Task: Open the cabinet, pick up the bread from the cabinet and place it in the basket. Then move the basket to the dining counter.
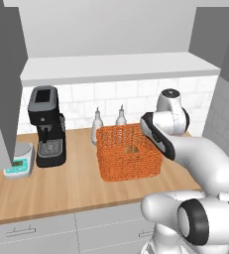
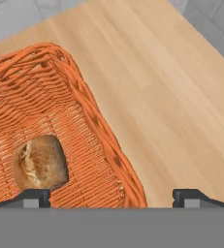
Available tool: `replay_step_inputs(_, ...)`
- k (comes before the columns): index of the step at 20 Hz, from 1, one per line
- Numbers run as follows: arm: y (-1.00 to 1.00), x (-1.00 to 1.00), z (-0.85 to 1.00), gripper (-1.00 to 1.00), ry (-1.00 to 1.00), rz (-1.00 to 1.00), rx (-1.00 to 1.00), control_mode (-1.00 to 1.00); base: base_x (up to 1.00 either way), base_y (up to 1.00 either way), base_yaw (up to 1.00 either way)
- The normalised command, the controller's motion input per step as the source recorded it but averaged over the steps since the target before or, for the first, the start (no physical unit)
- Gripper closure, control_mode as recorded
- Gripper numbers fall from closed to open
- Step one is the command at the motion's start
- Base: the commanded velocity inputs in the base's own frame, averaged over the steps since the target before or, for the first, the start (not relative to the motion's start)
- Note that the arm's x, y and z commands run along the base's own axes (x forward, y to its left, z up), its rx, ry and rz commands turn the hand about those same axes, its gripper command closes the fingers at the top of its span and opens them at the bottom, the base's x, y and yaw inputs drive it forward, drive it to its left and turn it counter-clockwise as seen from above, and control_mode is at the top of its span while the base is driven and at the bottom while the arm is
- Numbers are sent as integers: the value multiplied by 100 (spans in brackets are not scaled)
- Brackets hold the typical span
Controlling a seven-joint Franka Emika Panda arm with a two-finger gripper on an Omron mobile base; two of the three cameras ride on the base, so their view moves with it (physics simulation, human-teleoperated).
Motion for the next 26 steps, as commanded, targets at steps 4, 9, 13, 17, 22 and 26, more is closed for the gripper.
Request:
replay_step_inputs(4, 0, 1, -44, -100, 4, 8, -4, -100, 0, 0, 0)
replay_step_inputs(9, -3, 5, -39, -100, 0, 7, 0, -100, 0, 0, 0)
replay_step_inputs(13, -6, 0, -33, -100, 7, 5, 0, -100, 0, 0, 0)
replay_step_inputs(17, 0, 0, -33, -100, 7, 3, 0, -100, 0, 0, 0)
replay_step_inputs(22, 0, 0, -40, -100, 7, 3, 0, -100, 0, 0, 0)
replay_step_inputs(26, 0, 0, -14, -100, 4, 3, 0, -100, 0, 0, 0)
